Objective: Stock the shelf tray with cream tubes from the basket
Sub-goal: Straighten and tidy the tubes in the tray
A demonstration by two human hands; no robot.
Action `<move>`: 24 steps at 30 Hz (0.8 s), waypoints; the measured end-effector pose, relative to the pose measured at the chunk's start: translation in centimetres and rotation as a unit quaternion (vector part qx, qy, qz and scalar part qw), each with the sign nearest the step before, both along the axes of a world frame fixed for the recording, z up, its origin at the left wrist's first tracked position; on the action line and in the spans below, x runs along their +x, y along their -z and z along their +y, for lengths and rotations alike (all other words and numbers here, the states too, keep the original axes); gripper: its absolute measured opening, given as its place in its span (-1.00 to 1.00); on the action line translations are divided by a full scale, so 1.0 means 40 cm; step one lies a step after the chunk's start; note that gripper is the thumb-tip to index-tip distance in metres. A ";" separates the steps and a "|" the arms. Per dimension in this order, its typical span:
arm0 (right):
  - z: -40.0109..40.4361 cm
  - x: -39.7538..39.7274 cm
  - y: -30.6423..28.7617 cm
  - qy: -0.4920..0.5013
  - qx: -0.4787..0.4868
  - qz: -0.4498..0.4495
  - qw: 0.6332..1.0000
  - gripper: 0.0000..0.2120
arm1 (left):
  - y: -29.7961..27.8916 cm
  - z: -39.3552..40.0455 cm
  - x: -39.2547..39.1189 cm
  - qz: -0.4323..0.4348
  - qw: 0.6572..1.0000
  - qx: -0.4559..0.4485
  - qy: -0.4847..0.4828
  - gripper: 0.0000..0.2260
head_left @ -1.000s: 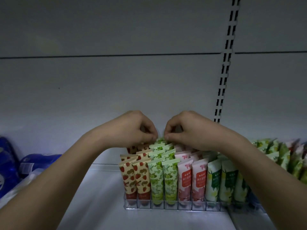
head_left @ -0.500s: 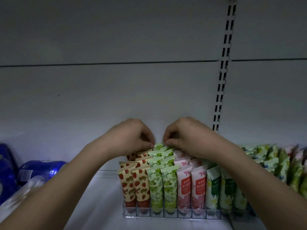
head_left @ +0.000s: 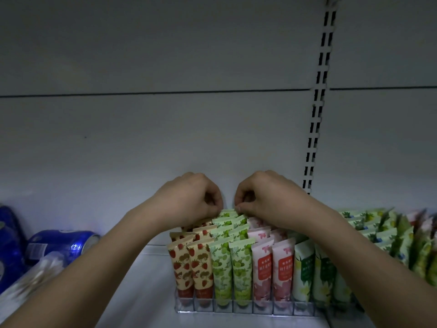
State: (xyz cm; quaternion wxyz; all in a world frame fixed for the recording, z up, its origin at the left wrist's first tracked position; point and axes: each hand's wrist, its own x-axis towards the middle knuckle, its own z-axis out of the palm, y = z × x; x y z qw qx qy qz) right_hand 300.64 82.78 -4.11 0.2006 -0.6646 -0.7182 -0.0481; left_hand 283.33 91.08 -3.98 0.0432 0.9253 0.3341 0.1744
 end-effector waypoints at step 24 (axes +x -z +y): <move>-0.002 0.001 0.000 -0.034 -0.006 -0.004 0.999 -0.89 | -0.009 0.014 -0.022 -0.070 0.977 -0.179 0.088 -0.80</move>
